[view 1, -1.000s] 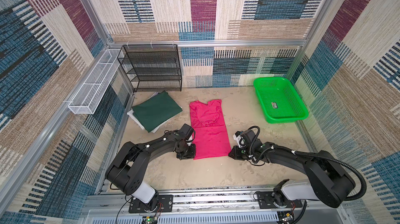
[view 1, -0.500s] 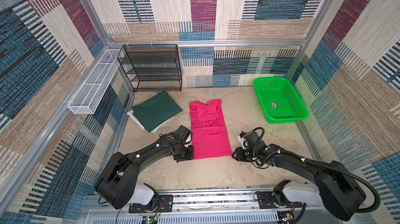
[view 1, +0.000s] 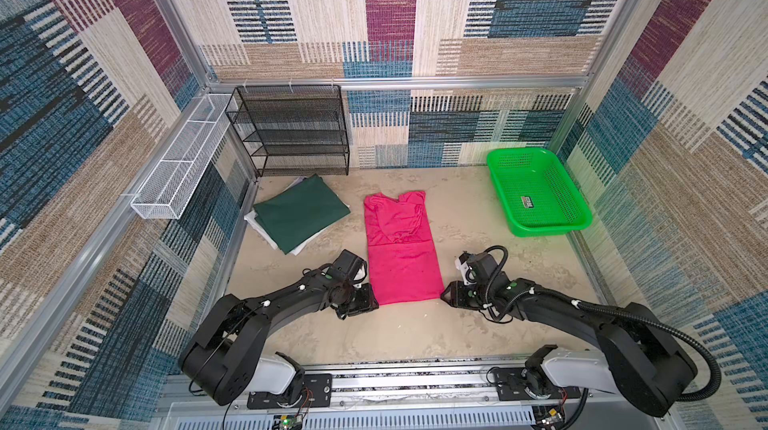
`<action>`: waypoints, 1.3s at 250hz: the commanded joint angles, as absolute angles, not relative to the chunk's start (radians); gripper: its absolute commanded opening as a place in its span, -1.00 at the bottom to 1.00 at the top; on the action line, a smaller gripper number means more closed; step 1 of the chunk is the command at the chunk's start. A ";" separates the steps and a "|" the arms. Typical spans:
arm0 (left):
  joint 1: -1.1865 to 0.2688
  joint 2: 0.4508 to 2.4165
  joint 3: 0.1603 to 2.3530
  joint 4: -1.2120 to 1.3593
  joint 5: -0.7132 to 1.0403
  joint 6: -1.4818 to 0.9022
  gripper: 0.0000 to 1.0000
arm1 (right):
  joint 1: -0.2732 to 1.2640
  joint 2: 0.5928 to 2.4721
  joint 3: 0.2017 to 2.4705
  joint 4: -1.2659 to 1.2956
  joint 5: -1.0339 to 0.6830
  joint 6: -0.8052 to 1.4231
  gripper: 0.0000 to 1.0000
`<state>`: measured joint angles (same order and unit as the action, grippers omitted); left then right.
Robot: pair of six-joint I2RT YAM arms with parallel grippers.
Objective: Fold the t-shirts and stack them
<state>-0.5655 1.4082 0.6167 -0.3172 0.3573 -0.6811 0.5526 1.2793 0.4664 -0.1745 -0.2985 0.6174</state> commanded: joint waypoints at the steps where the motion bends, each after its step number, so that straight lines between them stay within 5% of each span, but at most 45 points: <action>1: -0.566 1.418 0.604 -0.332 0.293 -0.708 -0.28 | 0.554 1.292 0.460 -0.151 -0.308 0.634 -0.19; 142: -0.566 1.470 0.601 -0.327 0.270 -0.726 -0.62 | 0.554 1.334 0.457 -0.122 -0.320 0.633 -0.35; 269: -0.566 1.469 0.613 -0.322 0.288 -0.717 -1.00 | 0.554 1.390 0.494 -0.081 -0.310 0.597 -0.86; 325: -0.568 1.410 0.611 -0.349 0.295 -0.715 -1.00 | 0.554 1.279 0.461 -0.100 -0.347 0.594 -1.00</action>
<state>-0.5659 1.4384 0.6170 -0.2653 0.3328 -0.7261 0.5522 1.3346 0.4732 -0.0799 -0.3286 0.6033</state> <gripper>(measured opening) 0.054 0.055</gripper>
